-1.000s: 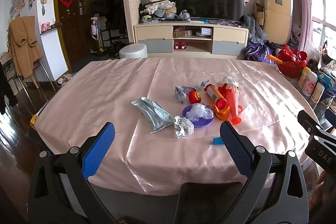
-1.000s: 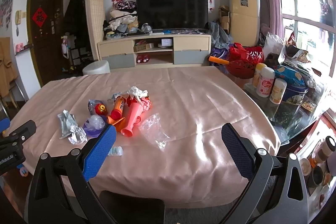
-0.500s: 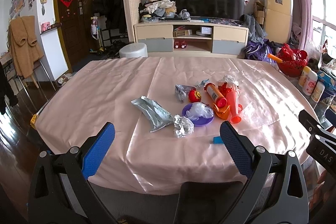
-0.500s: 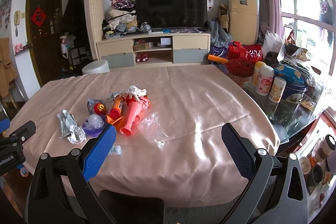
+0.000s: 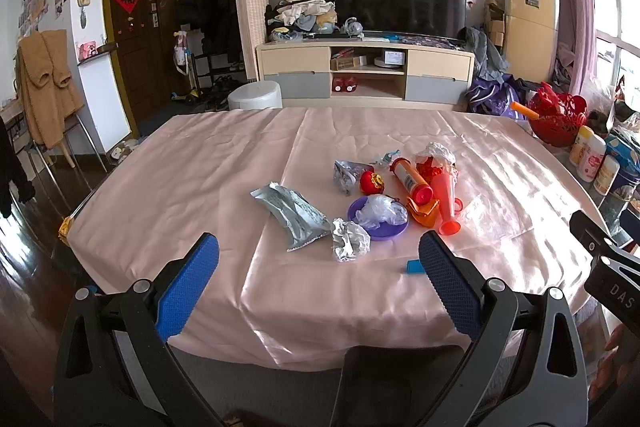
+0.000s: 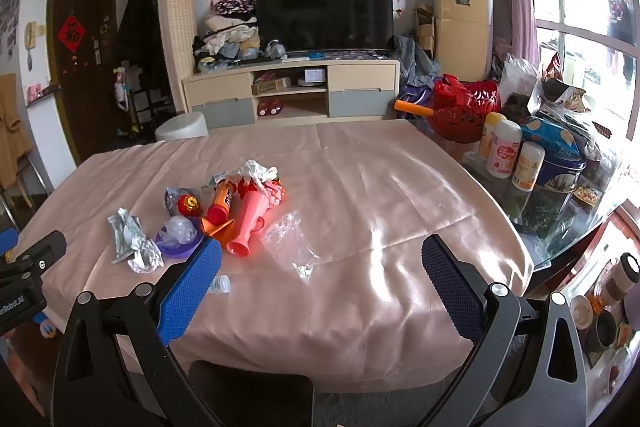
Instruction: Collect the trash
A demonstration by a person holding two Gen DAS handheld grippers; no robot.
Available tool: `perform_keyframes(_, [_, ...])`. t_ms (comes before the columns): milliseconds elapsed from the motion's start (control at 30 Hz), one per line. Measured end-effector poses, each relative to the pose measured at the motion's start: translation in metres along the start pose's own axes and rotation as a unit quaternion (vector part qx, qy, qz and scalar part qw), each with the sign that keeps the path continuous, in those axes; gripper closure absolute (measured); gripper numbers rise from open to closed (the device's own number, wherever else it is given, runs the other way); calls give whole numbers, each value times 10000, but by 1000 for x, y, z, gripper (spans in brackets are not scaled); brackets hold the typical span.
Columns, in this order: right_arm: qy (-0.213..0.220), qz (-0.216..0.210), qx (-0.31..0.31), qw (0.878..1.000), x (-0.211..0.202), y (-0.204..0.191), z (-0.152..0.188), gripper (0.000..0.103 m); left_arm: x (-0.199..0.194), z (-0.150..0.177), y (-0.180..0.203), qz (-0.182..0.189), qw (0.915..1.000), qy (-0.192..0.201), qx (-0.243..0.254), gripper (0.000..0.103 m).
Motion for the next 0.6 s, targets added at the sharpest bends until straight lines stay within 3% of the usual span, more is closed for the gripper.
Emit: perform_keyframes(600, [-44, 93, -64, 9999, 7, -1, 2, 3, 8, 3, -2, -110, 9999, -94, 31, 8])
Point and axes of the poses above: each gripper's, at about its wrist camera, not at the fingertips, and x roughly the way its jaws point, y to its right, z to its underside, the point moved 2 cm from there along x, roughly the way its jaws point
